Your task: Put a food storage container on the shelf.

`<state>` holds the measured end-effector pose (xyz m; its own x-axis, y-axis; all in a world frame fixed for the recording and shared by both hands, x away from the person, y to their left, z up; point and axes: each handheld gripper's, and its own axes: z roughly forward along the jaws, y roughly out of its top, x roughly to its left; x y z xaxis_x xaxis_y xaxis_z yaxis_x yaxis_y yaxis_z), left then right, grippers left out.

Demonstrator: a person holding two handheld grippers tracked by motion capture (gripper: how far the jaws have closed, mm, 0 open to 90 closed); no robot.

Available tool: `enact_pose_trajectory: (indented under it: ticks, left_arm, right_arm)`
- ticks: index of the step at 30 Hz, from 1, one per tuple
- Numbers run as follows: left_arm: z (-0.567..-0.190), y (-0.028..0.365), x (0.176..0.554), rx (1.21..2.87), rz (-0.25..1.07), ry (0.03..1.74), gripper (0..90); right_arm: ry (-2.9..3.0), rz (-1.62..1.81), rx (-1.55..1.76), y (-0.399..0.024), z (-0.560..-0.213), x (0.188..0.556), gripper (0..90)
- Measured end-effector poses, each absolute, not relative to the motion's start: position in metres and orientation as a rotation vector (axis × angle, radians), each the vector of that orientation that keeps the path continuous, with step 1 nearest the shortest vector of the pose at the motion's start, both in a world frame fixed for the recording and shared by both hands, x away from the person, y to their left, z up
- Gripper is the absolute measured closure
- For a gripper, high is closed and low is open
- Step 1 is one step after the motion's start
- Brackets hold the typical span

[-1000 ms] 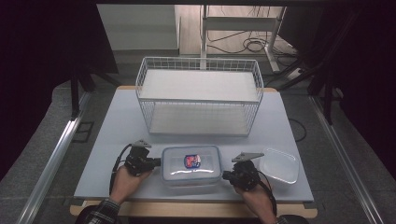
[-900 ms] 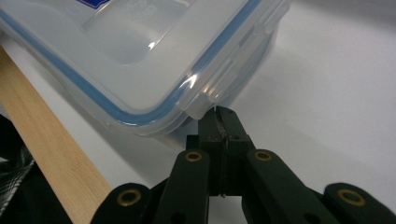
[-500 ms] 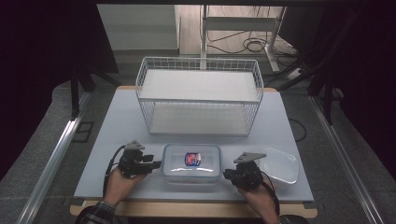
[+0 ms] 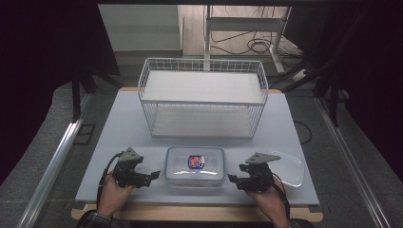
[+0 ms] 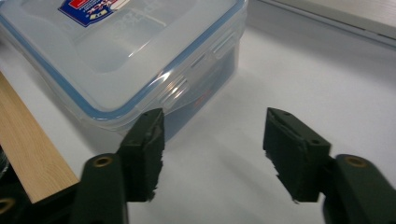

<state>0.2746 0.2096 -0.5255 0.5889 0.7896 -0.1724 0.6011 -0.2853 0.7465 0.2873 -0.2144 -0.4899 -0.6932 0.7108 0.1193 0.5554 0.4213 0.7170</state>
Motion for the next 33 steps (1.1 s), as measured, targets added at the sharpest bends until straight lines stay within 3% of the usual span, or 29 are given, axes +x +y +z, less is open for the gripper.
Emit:
enact_pose_trajectory:
  ticks: [4, 11, 33]
  left_arm:
    - [-0.524, 0.212, 0.274, 1.986, 0.286, 1.106, 5.7]
    - [-0.519, 0.210, 0.273, 1.977, 0.266, 1.103, 5.8]
    - [-0.484, 0.179, 0.289, 2.040, 0.200, 0.986, 4.0]
  right_arm:
    - [2.472, 1.173, 1.108, -0.215, -0.490, 0.289, 25.4]
    - [2.445, 1.213, 1.102, -0.215, -0.487, 0.290, 16.0]
    - [2.534, 1.270, 1.098, -0.186, -0.470, 0.313, 3.9]
